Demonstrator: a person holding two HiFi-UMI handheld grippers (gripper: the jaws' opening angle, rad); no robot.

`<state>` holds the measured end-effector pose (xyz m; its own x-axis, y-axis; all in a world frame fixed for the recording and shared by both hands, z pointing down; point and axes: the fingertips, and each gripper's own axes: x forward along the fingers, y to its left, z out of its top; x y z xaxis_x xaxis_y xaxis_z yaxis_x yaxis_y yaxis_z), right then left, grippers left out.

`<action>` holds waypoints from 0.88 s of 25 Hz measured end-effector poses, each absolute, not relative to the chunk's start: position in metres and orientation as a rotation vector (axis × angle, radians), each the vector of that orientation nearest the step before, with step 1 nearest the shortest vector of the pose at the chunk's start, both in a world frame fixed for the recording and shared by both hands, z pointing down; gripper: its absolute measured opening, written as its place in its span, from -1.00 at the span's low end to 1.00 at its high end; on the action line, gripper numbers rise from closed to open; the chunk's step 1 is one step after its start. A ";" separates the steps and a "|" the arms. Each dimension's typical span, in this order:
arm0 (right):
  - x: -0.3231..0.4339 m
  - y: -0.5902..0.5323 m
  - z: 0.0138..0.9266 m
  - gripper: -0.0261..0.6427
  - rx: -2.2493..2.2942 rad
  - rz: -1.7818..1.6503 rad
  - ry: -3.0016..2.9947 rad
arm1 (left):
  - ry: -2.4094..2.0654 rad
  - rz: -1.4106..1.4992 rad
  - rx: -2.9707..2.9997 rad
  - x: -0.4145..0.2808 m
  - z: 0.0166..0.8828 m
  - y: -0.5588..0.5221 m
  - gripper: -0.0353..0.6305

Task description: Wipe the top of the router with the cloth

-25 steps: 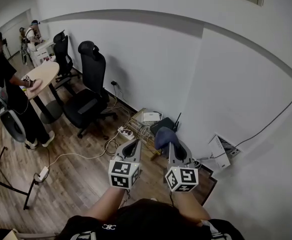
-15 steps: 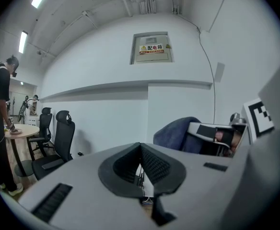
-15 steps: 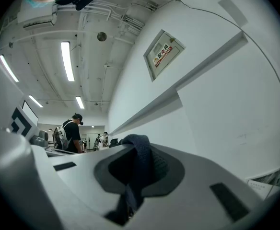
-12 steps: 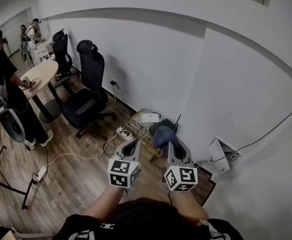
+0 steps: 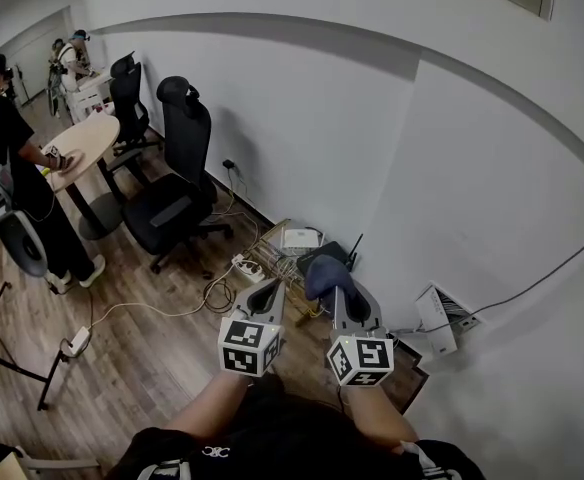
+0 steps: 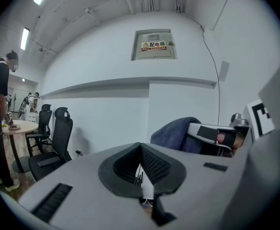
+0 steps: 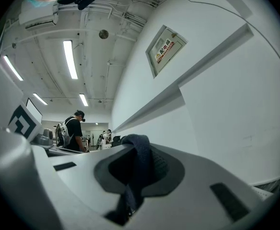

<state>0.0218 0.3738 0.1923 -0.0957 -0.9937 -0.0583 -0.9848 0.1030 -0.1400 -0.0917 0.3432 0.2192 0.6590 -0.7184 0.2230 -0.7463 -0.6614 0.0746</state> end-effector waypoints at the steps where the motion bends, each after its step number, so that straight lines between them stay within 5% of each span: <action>1: 0.022 0.373 0.193 -0.89 -2.015 -0.092 2.231 | -1.207 0.261 2.715 -0.091 0.220 0.342 -0.91; 22: 0.077 0.271 0.215 -0.89 -2.079 -0.120 2.221 | -1.118 0.279 2.737 -0.031 0.239 0.235 -0.91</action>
<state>0.0772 0.2707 0.2148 -0.0647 -0.9978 -0.0168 -0.9901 0.0663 -0.1237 -0.0306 0.2347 0.2389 0.7010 -0.6729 0.2362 -0.7050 -0.7038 0.0872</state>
